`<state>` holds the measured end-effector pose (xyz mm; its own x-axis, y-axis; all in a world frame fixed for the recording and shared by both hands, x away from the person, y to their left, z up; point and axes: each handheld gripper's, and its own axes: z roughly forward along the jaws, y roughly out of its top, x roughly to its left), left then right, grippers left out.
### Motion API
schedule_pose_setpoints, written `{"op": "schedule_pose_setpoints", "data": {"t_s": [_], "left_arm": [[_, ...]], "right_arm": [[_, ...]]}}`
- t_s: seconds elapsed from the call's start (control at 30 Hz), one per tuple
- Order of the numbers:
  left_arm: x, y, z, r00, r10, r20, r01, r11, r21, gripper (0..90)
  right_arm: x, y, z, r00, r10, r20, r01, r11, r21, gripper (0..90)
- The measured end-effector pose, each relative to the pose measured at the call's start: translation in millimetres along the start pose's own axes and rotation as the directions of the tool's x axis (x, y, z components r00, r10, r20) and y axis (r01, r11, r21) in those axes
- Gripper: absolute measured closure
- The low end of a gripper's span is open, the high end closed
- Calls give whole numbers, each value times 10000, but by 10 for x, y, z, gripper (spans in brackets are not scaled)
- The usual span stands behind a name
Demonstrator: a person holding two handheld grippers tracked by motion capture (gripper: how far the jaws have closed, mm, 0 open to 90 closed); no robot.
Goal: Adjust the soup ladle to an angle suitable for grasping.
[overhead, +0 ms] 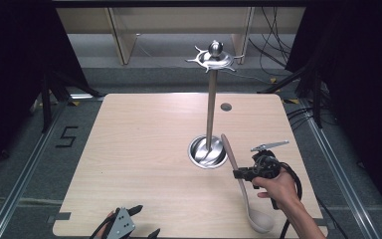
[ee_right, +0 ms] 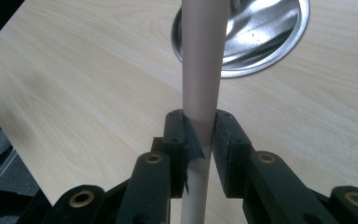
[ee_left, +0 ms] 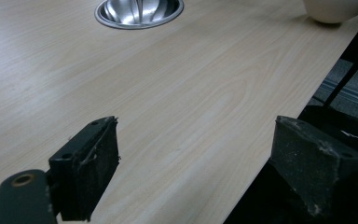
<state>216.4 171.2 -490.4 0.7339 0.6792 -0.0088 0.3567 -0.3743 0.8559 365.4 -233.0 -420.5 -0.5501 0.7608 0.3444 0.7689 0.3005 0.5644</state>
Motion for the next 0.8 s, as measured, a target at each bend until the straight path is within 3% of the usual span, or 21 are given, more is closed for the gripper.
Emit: {"op": "schedule_pose_setpoints", "data": {"t_s": [0.13,0.17,0.23,0.27,0.33,0.37,0.4,0.47,0.5,0.57,0.6,0.7,0.73,0.8], "left_arm": [[-19,-1,9,10000,-22,59,23,10000,-71,147],[-19,0,10,10000,-39,44,40,10000,-76,147],[-9,1,0,10000,47,27,-47,10000,-22,147],[-14,-3,3,10000,-57,10,57,9999,-95,147],[-13,-2,7,9999,-92,44,92,9999,-94,147],[-13,-1,8,10000,-71,31,71,9999,-85,147],[-17,0,9,10000,-43,35,43,9999,-97,147],[-8,6,3,9995,330,-30,-330,9994,-57,147],[-28,2,9,10000,25,-16,-26,9999,-113,147],[-18,6,1,10000,37,-16,-37,10000,-72,147],[-19,-2,10,9999,-84,-91,82,9997,-241,147],[-5,2,0,9999,2,-115,-4,9998,-186,147],[1,5,-3,9999,93,-99,-94,9998,-183,147],[-4,2,-1,9999,56,-116,-58,9998,-166,147]], "right_arm": [[54,-41,-60,9998,-187,-44,185,9990,-400,767],[54,-59,-93,9982,-602,19,602,9965,-580,768],[93,-113,-128,9969,-789,68,792,9907,-1106,767],[125,-179,-171,9944,-1053,-59,1031,9828,-1532,768],[159,-241,-213,9916,-1292,-83,1255,9749,-1840,767],[159,-241,-213,9916,-1292,-83,1255,9749,-1840,767],[227,-318,-276,9918,-1281,-50,1235,9657,-2283,768],[244,-343,-311,9912,-1323,-17,1284,9647,-2298,768],[258,-386,-363,9861,-1634,295,1654,9518,-2582,768],[265,-400,-374,9872,-1582,180,1571,9498,-2706,768],[256,-422,-415,9816,-1873,364,1897,9378,-2908,768],[270,-449,-460,9847,-1714,308,1727,9384,-2993,768],[255,-468,-495,9828,-1809,382,1836,9293,-3204,768],[261,-488,-522,9821,-1836,419,1870,9233,-3355,768]]}}
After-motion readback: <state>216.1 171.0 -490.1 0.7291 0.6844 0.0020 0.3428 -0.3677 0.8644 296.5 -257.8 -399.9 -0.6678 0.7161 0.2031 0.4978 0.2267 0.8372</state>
